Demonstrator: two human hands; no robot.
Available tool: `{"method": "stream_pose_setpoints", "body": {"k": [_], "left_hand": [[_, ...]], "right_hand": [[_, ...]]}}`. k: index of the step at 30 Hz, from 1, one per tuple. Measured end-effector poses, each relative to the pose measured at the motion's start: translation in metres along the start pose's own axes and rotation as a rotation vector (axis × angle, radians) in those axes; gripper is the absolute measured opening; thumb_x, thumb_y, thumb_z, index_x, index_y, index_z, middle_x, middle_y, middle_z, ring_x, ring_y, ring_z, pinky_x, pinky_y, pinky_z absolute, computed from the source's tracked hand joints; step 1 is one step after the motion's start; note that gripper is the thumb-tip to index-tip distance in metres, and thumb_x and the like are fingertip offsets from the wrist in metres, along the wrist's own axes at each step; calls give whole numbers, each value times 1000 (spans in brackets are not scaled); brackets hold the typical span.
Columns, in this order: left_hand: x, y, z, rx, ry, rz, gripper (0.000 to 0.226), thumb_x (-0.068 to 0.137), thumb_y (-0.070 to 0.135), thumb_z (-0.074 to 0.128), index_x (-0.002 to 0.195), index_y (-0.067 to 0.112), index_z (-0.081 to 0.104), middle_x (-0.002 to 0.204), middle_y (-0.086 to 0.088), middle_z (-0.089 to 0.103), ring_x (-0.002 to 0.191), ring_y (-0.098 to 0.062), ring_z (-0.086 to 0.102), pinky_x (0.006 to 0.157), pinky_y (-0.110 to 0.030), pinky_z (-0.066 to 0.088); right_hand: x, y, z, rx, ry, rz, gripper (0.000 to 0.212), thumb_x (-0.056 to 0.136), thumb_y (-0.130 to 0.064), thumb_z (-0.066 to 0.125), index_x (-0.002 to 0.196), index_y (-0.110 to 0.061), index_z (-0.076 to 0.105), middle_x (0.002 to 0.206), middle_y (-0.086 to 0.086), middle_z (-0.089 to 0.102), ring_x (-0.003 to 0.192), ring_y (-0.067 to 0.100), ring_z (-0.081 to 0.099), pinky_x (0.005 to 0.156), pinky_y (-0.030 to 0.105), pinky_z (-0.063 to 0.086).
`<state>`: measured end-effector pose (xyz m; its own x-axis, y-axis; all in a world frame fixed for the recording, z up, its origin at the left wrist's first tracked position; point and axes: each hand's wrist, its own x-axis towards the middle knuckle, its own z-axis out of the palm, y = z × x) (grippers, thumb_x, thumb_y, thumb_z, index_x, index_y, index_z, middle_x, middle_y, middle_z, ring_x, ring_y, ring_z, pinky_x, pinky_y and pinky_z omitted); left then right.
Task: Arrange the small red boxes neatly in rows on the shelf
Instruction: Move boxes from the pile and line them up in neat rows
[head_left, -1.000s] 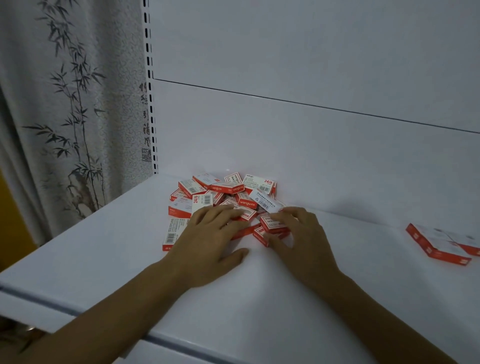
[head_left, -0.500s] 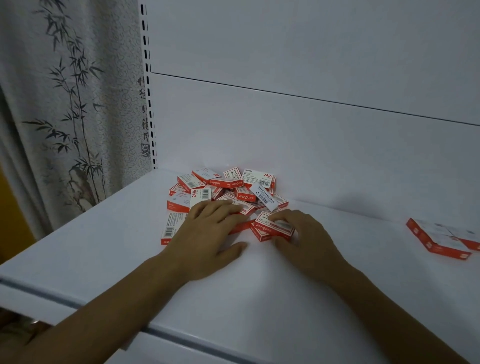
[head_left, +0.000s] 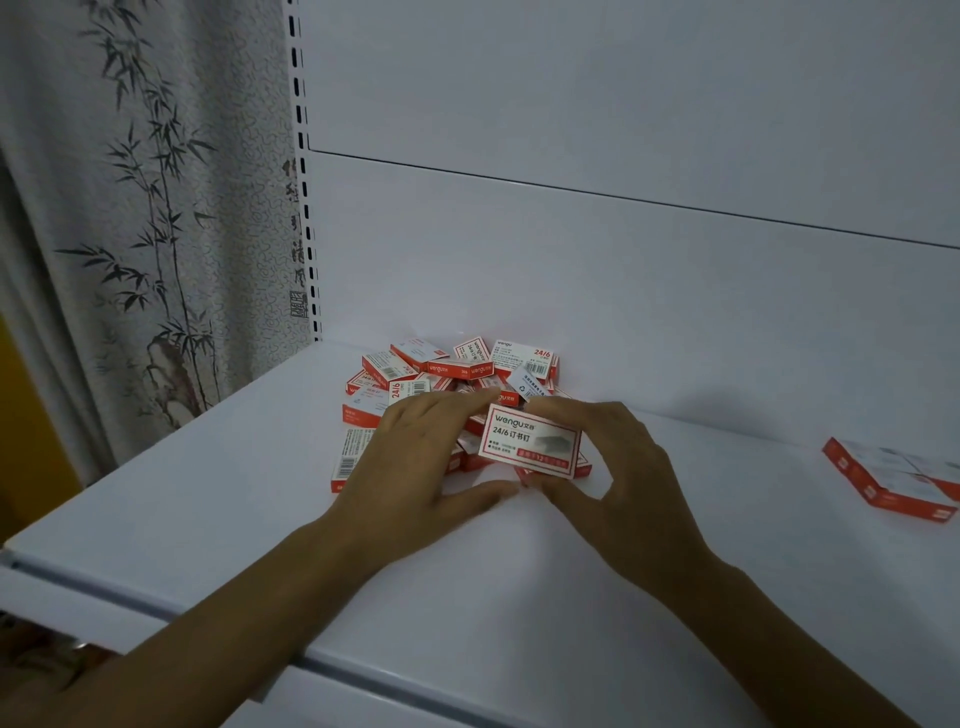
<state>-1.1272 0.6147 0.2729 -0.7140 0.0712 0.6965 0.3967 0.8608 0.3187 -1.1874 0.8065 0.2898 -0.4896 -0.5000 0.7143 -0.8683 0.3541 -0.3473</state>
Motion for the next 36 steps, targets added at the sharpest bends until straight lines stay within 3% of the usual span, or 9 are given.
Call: {"method": "stream_pose_setpoints", "body": {"k": [2,6,13,18,22,27,30,33,36], "left_hand": [[0,-1,-1,-24,20,10,63,79,61,53,133,31,39,122,20,50,114,3,41,98,-29,34],[1,-1,-2,-26,17,14,49,81,59,51,122,34,46,116,12,61,109,-10,53,93,-44,43],[0,-6,-1,-14,-21,21,50,80,56,57,120,26,55,114,11,62,107,-10,53,91,-43,43],[0,3,-4,73,-28,93,56,81,57,55,125,22,50,120,5,59,110,-10,49,92,-31,39],[-2,14,-4,150,-163,241,64,87,60,44,136,19,40,138,0,48,126,-16,43,101,-35,36],[17,31,6,216,-230,342,61,90,59,40,135,18,43,137,-2,50,125,-19,46,102,-38,39],[40,58,30,183,-304,381,62,90,57,40,137,17,41,136,-3,49,123,-20,46,99,-38,40],[63,85,62,199,-298,291,52,92,50,42,133,18,46,133,-4,53,121,-21,48,95,-39,41],[70,89,86,162,-218,210,43,91,37,37,122,15,57,120,-4,62,111,-24,55,87,-40,45]], "right_hand": [[0,-1,1,13,-10,-14,56,72,-39,68,123,-37,46,120,-8,58,107,3,52,86,17,44],[-1,5,8,27,-23,-15,56,74,-44,67,125,-29,48,121,-4,60,107,6,54,87,24,48],[1,14,4,-84,-121,19,59,73,-62,53,119,-24,57,117,-5,63,101,-3,47,84,9,31],[11,9,-16,-4,-296,100,44,73,-46,71,113,-30,58,114,-10,64,97,-1,56,84,23,48],[8,17,-59,-62,-566,203,40,72,-41,74,108,-32,59,103,-18,65,90,-3,60,81,30,52],[-31,40,-98,-177,-562,391,42,73,-42,73,110,-40,54,109,-20,63,99,-4,57,91,28,47],[-46,39,-105,-429,-498,464,63,79,-46,65,135,-34,38,139,-8,44,126,12,41,106,33,31],[-57,16,-103,-632,-371,343,50,91,-40,51,137,-26,38,142,-4,41,127,14,39,108,30,23],[-71,-2,-95,-642,-491,306,51,95,-52,28,139,-27,35,145,-8,38,129,11,37,111,28,18]]}}
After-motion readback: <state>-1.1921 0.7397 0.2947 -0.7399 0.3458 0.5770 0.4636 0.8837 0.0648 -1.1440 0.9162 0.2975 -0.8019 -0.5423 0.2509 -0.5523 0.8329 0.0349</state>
